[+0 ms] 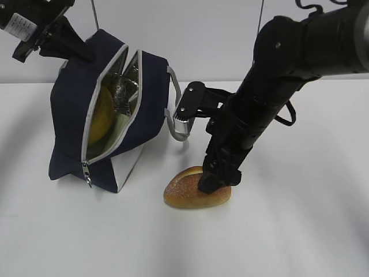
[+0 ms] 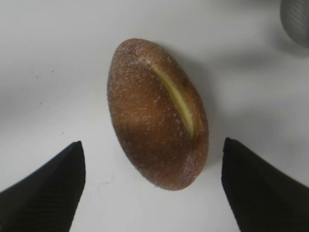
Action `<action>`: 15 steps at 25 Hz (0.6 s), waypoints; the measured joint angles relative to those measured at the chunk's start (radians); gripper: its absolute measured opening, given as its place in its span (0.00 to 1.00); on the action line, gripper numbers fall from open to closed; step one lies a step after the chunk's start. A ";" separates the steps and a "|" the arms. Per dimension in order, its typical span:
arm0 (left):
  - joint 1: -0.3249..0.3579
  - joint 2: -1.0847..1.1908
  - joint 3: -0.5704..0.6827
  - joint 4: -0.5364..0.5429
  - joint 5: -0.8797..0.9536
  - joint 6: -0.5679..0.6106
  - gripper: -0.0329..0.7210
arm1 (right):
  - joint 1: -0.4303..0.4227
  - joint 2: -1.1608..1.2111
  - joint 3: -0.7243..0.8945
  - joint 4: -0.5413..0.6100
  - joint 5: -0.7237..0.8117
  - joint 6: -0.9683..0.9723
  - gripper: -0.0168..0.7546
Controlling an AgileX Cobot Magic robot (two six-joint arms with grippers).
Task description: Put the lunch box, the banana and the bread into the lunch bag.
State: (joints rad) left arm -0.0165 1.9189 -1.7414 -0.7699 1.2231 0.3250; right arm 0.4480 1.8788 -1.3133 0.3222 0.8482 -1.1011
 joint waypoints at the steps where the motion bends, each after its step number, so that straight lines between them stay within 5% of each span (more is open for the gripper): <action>1: 0.000 0.000 0.000 0.000 0.000 0.000 0.04 | 0.000 0.013 0.000 0.002 -0.018 -0.014 0.88; 9: 0.000 0.000 0.000 0.000 0.000 0.000 0.04 | 0.002 0.108 0.000 0.064 -0.074 -0.101 0.86; 15: 0.000 0.000 0.000 0.001 0.000 0.000 0.04 | 0.002 0.130 -0.007 0.094 -0.094 -0.112 0.65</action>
State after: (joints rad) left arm -0.0165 1.9189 -1.7414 -0.7688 1.2231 0.3250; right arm 0.4499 2.0090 -1.3205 0.4166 0.7540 -1.2134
